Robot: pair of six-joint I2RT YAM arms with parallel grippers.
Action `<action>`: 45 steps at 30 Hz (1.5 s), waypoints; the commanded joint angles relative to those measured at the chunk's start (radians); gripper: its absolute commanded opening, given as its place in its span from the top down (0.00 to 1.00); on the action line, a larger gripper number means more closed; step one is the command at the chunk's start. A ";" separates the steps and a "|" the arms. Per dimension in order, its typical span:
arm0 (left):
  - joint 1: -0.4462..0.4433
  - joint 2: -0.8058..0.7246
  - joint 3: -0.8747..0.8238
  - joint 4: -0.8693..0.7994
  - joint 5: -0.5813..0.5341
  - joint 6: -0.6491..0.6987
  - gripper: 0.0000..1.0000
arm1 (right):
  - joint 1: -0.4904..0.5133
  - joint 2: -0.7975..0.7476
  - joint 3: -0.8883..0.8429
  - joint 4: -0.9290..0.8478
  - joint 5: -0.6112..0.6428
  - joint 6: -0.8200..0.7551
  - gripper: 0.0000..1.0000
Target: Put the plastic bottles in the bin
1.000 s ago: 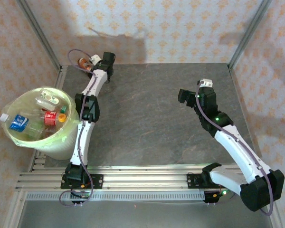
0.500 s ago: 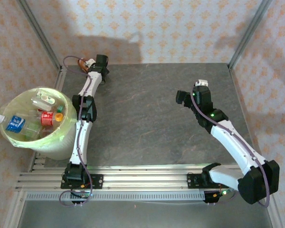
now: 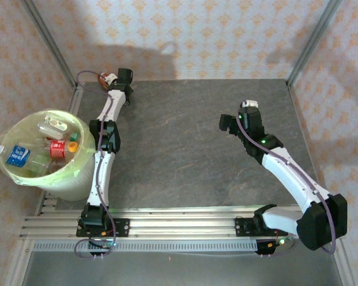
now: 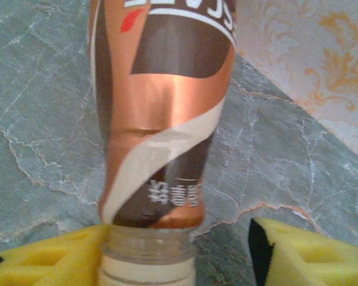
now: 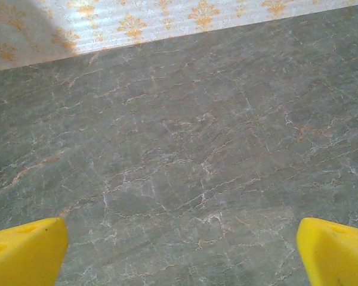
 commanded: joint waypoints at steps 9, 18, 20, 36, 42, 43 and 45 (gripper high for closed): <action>0.021 0.010 0.026 -0.110 0.011 -0.047 0.58 | -0.006 -0.031 0.025 -0.010 0.043 -0.012 0.02; -0.048 -0.183 -0.169 -0.048 0.120 0.075 0.67 | -0.007 -0.052 0.007 0.022 0.028 0.013 0.01; -0.078 -0.247 -0.217 -0.046 0.111 0.101 0.67 | -0.007 -0.052 0.005 0.033 0.015 0.020 0.02; -0.362 -1.010 -1.040 0.287 -0.016 0.125 0.71 | -0.008 -0.152 -0.067 0.110 -0.001 0.046 0.01; -0.480 -1.203 -1.137 0.170 -0.113 0.125 0.72 | -0.008 -0.130 -0.056 0.136 -0.028 0.035 0.01; -0.496 -1.230 -1.145 0.157 -0.105 0.129 0.72 | -0.007 -0.124 -0.055 0.140 -0.034 0.034 0.01; -0.534 -1.300 -1.156 0.115 -0.138 0.135 0.72 | -0.007 -0.107 -0.047 0.147 -0.048 0.034 0.01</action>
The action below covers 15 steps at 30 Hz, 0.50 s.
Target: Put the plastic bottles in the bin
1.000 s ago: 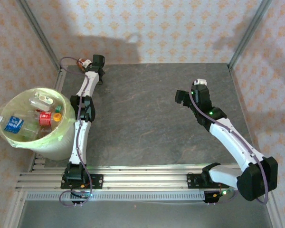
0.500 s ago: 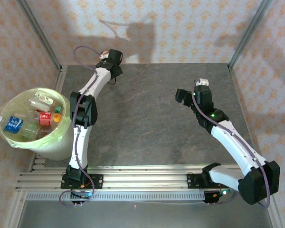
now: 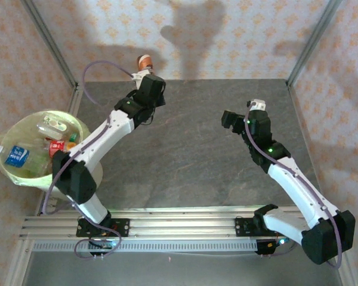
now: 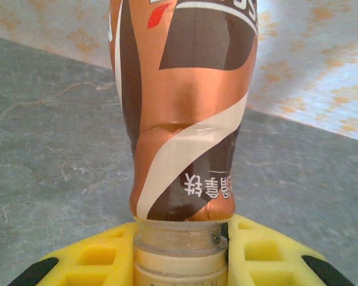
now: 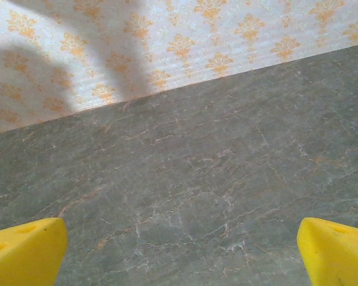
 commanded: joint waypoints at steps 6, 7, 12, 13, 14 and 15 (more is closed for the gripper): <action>-0.062 -0.316 -0.066 -0.235 -0.245 -0.036 0.71 | -0.007 0.067 0.023 0.070 -0.052 0.007 0.01; -0.061 -0.349 -0.075 -0.256 -0.268 -0.031 0.70 | -0.006 0.075 0.025 0.074 -0.053 0.007 0.01; -0.058 -0.472 -0.060 -0.458 -0.482 -0.024 0.69 | -0.007 0.129 0.052 0.101 -0.069 -0.001 0.01; -0.057 -0.485 -0.051 -0.520 -0.521 -0.040 0.69 | -0.007 0.133 0.061 0.102 -0.075 -0.001 0.01; -0.053 -0.500 -0.036 -0.589 -0.565 -0.067 0.69 | -0.007 0.155 0.068 0.103 -0.082 0.002 0.01; -0.043 -0.515 -0.022 -0.666 -0.611 -0.113 0.68 | -0.007 0.166 0.077 0.104 -0.090 0.004 0.01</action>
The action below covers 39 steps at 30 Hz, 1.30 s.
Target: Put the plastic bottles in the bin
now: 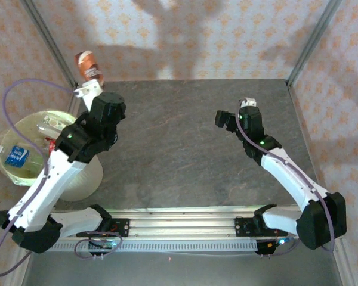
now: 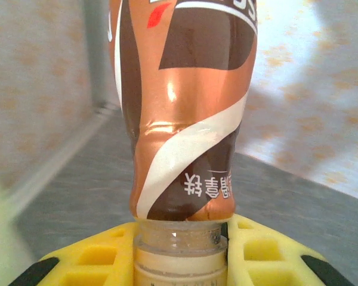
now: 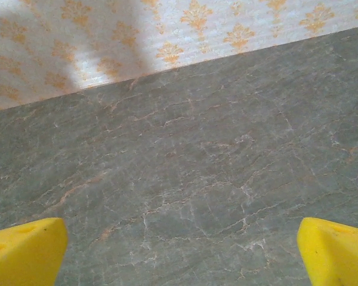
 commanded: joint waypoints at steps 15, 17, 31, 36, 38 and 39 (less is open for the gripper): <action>0.345 -0.247 -0.125 -0.515 -0.132 -0.161 0.67 | -0.007 0.067 0.093 0.058 -0.070 0.034 0.01; 0.348 -0.260 -0.140 -0.553 -0.141 -0.187 0.67 | -0.007 0.066 0.092 0.058 -0.070 0.033 0.01; 0.357 -0.346 -0.187 -0.597 -0.045 -0.292 0.20 | -0.006 0.122 0.137 0.059 -0.113 0.069 0.02; 0.357 -0.396 -0.110 -0.516 0.037 -0.238 0.09 | -0.007 0.126 0.131 0.066 -0.102 0.082 0.01; 0.357 -0.420 -0.085 -0.468 0.071 -0.205 0.07 | -0.006 0.126 0.128 0.069 -0.098 0.091 0.01; 0.357 -0.432 -0.075 -0.440 0.096 -0.180 0.06 | -0.006 0.127 0.126 0.071 -0.093 0.094 0.01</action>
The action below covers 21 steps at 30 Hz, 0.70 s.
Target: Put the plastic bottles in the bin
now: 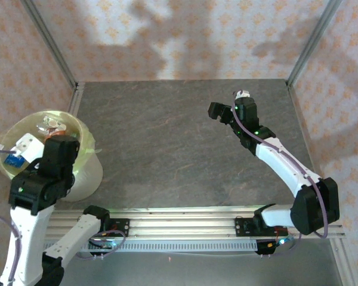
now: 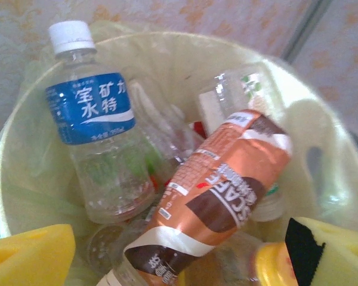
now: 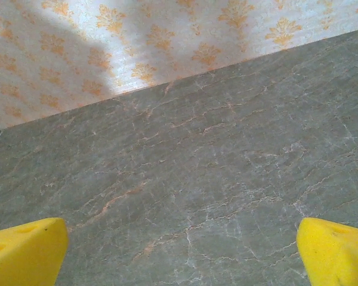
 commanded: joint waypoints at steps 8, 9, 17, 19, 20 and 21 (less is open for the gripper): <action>0.007 -0.106 -0.060 0.566 0.551 0.320 0.00 | -0.006 -0.006 0.003 0.054 0.073 0.026 0.01; 0.007 -0.093 -0.081 0.650 0.660 0.336 0.00 | -0.006 -0.012 -0.003 0.061 0.089 0.028 0.01; -0.059 0.250 -0.082 1.038 1.142 0.395 0.00 | -0.045 -0.092 -0.053 0.074 0.191 -0.016 0.01; -0.158 0.349 -0.023 0.981 0.987 0.507 0.00 | -0.070 -0.117 -0.071 0.063 0.224 -0.025 0.01; -0.205 0.402 0.005 0.950 0.886 0.573 0.00 | -0.086 -0.118 -0.085 0.060 0.249 -0.024 0.01; -0.230 0.444 0.018 0.936 0.823 0.615 0.00 | -0.101 -0.148 -0.099 0.059 0.272 -0.023 0.01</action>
